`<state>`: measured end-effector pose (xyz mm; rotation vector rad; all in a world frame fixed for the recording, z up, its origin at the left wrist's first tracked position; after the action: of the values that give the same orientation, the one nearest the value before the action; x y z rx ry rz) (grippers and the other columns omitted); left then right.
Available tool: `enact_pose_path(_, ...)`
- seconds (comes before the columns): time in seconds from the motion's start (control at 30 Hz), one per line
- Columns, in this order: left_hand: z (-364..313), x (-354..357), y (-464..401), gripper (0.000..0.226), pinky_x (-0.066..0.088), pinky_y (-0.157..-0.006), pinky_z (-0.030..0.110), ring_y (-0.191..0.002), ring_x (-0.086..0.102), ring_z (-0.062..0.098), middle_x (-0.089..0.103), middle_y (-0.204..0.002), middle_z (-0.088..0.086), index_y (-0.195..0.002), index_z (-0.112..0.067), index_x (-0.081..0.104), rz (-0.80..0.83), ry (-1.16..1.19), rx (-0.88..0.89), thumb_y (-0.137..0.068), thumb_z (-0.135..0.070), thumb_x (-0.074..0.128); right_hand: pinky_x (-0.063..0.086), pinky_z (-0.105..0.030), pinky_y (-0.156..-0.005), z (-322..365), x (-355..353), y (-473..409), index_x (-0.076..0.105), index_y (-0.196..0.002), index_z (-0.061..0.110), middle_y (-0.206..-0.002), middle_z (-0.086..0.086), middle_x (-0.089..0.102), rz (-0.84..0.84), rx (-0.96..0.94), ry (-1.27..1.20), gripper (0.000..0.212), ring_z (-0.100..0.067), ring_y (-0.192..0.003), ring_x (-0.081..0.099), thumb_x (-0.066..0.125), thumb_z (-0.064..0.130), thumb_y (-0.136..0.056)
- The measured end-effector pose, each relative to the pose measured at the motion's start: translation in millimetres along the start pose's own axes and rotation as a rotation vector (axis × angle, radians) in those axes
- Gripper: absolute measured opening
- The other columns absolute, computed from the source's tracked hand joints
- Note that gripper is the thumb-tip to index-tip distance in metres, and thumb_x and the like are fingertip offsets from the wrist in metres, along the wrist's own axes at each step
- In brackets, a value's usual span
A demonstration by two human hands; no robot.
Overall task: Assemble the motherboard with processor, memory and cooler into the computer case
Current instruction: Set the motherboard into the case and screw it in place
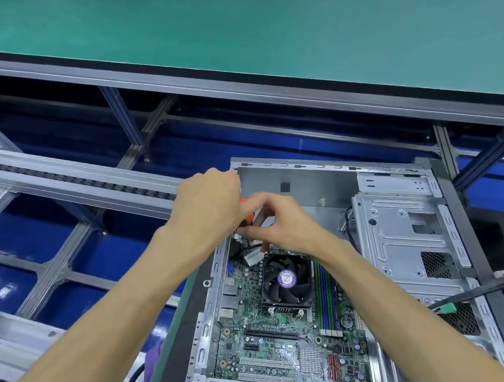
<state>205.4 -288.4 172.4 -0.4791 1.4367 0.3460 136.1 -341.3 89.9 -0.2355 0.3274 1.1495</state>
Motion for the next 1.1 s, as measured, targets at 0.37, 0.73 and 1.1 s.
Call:
enact_pose_path(0.37,-11.8,14.3,-5.5,0.020,0.051,-0.071,0.041,-0.083,0.058,0.027,0.053,-0.095,0.004,-0.097,-0.017,0.059,0.165,0.161,0.160,-0.088,-0.034,0.061,0.053,-0.020,-0.060,-2.0,-6.7,-4.9,0.067,-0.097,0.032,-0.082,0.010,0.069,-0.034,-0.024,0.039,0.025,-0.011,-0.066,0.071,0.068,0.014,-0.080)
enact_pose_path(0.73,-35.5,17.2,-4.9,0.022,0.044,-0.072,0.032,-0.090,0.054,0.019,0.050,-0.100,-0.004,-0.103,-0.024,0.064,0.312,0.297,0.325,-0.085,-0.013,0.061,0.060,-0.038,-0.064,-13.1,-8.9,-5.2,0.063,-0.086,0.030,-0.073,-0.002,0.075,-0.023,0.030,0.033,0.012,-0.016,-0.059,0.072,0.074,0.030,-0.082)
enact_pose_path(1.1,-27.8,14.5,-0.4,0.015,0.042,-0.069,0.028,-0.087,0.053,0.015,0.049,-0.102,-0.005,-0.096,-0.027,0.058,0.328,0.378,0.285,-0.087,-0.017,0.063,0.059,-0.039,-0.064,-18.7,-5.3,-6.4,0.066,-0.087,0.028,-0.070,-0.006,0.075,-0.017,0.066,0.006,0.013,-0.022,-0.059,0.073,0.077,0.031,-0.082)
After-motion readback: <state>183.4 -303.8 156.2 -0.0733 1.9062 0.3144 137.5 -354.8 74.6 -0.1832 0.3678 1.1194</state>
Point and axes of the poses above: each hand's wrist, its own y-axis away from the middle knuckle, its own x-axis out of the palm, z = x × y, the point moved 10 cm from there along -y, towards the middle knuckle
